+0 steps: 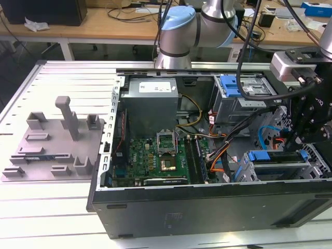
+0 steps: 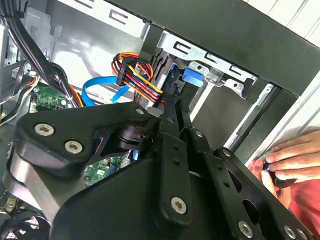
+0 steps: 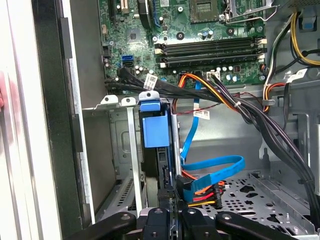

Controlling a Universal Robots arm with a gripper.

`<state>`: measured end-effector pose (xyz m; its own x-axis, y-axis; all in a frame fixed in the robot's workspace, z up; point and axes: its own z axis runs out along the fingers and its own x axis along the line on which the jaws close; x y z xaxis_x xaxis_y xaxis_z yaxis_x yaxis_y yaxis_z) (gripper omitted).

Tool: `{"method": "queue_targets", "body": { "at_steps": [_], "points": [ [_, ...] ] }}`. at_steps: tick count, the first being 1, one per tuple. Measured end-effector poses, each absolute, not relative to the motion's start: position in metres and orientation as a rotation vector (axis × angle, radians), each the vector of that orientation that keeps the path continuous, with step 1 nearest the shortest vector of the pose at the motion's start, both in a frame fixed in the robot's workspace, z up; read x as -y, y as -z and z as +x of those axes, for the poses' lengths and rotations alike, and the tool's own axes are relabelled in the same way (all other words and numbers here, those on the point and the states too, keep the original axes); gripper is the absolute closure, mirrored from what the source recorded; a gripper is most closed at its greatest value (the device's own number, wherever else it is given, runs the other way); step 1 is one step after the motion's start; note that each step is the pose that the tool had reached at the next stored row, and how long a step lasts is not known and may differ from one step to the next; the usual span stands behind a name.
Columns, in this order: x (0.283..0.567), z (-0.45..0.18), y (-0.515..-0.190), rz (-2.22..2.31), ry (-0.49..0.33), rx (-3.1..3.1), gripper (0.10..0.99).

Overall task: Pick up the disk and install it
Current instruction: 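Insert the first disk wire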

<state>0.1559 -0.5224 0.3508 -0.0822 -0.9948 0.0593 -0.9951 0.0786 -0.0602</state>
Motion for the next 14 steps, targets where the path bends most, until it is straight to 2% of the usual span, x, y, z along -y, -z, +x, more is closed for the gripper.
{"method": "queue_targets", "body": {
  "at_steps": [14],
  "points": [
    [0.5215,0.1588,-0.3518,2.123,-0.124,2.301,0.925]
  ]
}}
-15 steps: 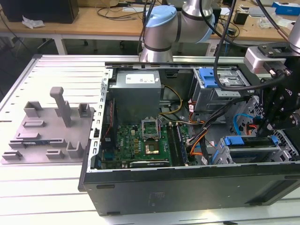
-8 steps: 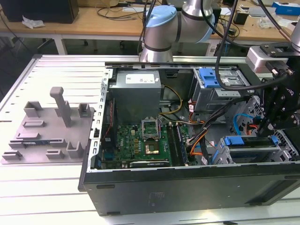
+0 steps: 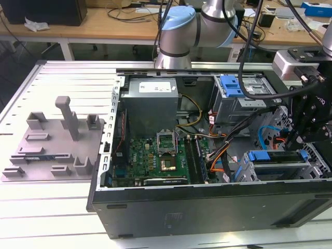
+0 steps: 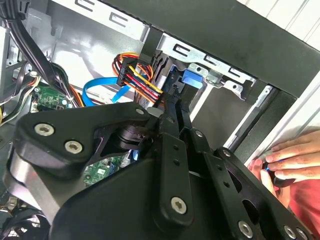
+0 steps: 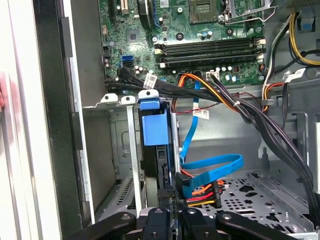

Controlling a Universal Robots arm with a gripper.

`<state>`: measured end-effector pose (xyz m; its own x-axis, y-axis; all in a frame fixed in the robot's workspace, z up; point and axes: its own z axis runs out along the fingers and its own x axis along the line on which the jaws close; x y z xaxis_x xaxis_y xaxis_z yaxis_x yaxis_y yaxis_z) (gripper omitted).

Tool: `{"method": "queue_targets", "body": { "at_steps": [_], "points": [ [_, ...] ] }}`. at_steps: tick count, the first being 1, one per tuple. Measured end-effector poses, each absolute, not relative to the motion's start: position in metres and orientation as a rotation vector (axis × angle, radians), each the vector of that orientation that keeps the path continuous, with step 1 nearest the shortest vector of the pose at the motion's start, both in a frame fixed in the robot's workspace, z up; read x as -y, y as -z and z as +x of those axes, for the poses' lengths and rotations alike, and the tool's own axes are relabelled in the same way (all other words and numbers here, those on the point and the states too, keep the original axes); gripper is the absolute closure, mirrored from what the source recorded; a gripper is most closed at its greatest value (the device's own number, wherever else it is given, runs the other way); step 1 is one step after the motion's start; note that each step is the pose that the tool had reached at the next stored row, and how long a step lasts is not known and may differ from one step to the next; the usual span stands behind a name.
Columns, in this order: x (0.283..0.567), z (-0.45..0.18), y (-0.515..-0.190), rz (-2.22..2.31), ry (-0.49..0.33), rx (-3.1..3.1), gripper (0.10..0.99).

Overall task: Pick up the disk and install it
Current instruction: 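Insert the first disk wire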

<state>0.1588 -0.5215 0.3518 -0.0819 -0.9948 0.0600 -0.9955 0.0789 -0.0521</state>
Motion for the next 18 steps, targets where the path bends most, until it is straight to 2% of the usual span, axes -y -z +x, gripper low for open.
{"method": "queue_targets", "body": {
  "at_steps": [18],
  "points": [
    [0.5209,0.1577,-0.3540,2.122,-0.124,2.301,0.925]
  ]
}}
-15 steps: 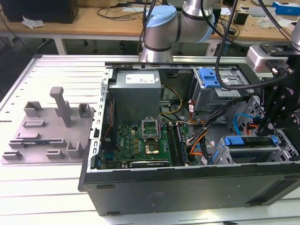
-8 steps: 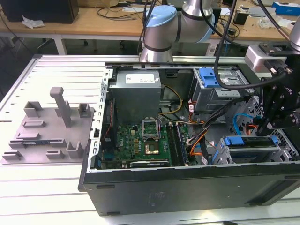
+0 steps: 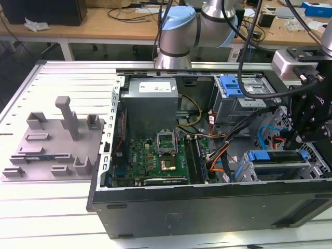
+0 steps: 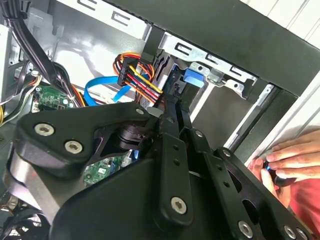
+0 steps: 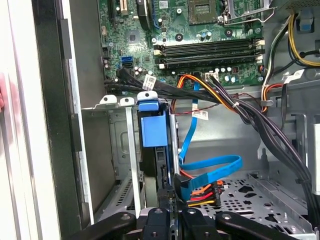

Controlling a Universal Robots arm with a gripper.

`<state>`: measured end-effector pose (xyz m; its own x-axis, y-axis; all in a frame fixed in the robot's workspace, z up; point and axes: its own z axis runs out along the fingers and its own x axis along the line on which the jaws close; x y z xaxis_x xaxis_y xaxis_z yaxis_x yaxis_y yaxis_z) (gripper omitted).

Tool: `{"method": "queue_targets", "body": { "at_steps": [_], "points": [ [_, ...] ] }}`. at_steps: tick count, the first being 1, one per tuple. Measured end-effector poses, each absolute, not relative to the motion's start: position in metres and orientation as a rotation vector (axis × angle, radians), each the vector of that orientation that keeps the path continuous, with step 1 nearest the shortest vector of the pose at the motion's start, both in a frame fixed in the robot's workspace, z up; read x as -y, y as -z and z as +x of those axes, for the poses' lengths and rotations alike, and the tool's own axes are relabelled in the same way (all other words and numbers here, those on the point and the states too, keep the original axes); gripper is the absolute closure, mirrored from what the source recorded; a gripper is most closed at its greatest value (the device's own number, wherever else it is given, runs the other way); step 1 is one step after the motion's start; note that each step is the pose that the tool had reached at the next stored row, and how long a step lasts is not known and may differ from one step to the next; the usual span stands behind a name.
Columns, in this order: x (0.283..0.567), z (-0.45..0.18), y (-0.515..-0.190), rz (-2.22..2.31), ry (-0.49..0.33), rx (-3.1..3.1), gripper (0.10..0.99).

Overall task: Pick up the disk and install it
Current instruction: 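Insert the first disk wire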

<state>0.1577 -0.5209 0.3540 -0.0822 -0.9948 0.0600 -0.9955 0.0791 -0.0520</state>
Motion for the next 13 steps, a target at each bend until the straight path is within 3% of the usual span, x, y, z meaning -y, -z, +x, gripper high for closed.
{"method": "queue_targets", "body": {
  "at_steps": [13],
  "points": [
    [0.5253,0.1590,-0.3552,2.134,-0.094,2.316,0.925]
  ]
}}
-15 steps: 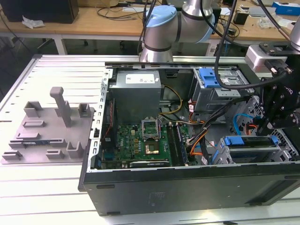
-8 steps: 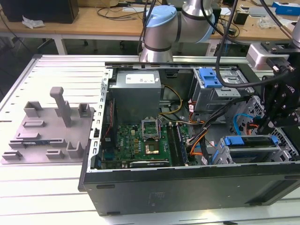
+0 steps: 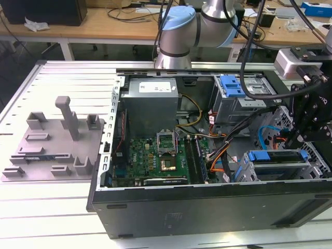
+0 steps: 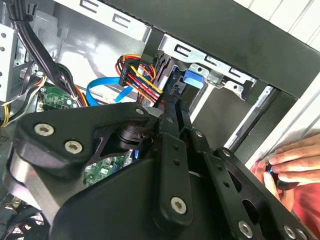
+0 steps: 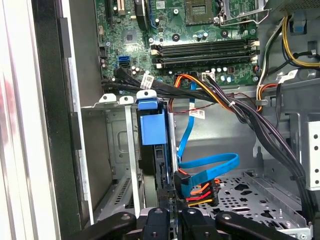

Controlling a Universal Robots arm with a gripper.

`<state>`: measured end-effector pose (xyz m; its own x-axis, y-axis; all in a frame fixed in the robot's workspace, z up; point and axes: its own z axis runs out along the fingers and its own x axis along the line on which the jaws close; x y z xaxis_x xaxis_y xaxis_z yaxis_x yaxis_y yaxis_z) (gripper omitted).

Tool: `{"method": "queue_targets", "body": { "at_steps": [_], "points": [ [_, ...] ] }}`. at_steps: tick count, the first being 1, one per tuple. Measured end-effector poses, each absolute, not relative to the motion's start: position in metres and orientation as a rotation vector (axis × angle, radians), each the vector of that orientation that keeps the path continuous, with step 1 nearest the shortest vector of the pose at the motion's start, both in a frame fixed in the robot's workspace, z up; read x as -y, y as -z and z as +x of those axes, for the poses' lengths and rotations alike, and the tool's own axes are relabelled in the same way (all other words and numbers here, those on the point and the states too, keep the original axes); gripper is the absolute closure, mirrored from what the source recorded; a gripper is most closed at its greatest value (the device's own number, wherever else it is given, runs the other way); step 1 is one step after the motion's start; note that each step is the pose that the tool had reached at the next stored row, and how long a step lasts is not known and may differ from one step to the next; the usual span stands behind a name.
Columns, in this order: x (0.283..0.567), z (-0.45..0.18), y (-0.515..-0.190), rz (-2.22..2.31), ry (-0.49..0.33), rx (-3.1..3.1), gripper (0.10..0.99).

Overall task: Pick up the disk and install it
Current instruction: 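Insert the first disk wire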

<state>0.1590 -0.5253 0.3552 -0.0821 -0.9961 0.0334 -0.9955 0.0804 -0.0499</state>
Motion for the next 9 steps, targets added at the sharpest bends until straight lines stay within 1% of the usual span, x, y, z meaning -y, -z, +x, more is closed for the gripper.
{"method": "queue_targets", "body": {
  "at_steps": [9],
  "points": [
    [0.5265,0.1589,-0.3542,-2.124,0.089,-2.305,0.925]
  ]
}}
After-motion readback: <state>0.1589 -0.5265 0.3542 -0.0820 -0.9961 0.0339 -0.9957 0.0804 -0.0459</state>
